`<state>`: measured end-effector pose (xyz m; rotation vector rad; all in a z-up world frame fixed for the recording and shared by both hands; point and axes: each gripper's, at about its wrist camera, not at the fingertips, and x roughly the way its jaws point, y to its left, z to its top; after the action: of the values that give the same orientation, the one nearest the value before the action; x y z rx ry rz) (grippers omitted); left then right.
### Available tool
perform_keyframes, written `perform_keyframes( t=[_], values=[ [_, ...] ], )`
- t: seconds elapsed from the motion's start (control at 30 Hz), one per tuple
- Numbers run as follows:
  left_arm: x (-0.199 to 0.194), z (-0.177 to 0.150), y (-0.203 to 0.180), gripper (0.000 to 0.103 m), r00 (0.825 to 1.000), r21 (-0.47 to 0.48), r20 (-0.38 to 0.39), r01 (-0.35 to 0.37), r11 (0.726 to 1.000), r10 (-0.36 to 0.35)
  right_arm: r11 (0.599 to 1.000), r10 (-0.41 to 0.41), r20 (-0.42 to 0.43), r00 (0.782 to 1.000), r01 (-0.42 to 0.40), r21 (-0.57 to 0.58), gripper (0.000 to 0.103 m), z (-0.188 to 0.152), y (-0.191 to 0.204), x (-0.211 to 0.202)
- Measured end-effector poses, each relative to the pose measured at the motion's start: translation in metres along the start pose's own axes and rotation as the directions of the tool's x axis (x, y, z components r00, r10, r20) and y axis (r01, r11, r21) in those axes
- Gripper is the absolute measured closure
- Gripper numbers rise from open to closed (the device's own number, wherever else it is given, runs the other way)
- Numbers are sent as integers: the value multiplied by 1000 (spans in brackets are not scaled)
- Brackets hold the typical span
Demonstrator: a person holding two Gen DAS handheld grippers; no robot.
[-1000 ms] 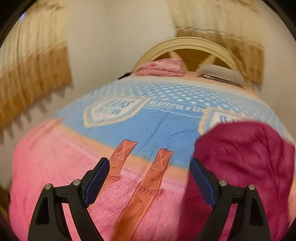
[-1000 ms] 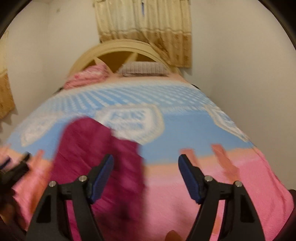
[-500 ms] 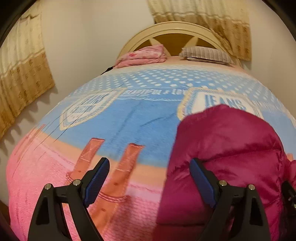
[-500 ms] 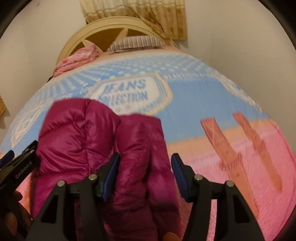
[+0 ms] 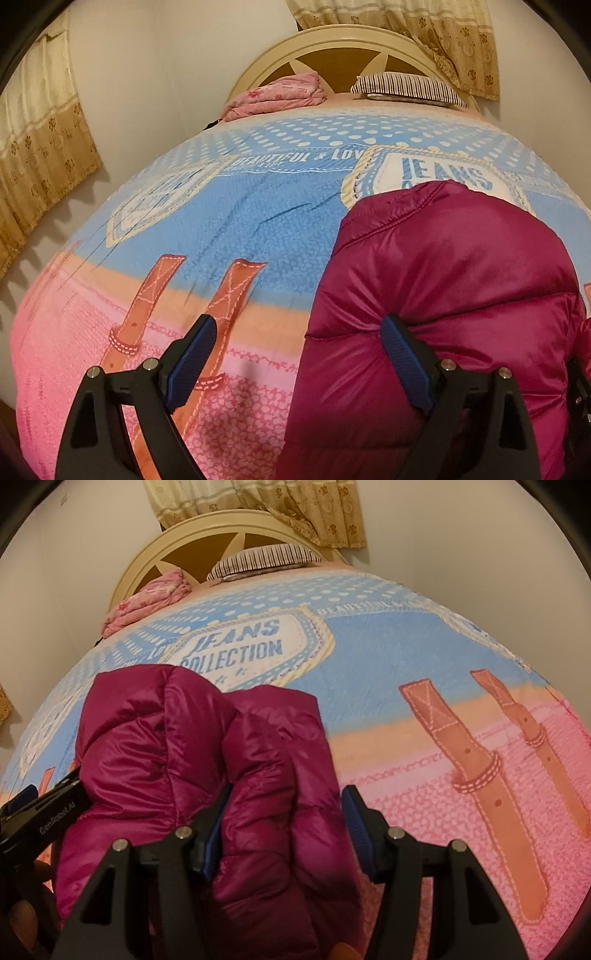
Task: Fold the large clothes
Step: 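Press the folded jacket bundle down with both grippers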
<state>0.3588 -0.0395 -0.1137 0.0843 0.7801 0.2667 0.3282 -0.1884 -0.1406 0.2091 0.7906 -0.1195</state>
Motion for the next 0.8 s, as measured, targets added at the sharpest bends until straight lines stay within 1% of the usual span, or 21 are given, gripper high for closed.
perform_keyframes(
  t=[0.23,0.8],
  values=[
    [5,-3,-4,12,1000,8,-7,-10,1000,10,1000,16,-7,1000,-16,10,44,-3,-3,7],
    [10,-6,-6,11,1000,10,-14,-13,1000,14,1000,13,-23,1000,-13,-2,42,-7,-2,17]
  ],
)
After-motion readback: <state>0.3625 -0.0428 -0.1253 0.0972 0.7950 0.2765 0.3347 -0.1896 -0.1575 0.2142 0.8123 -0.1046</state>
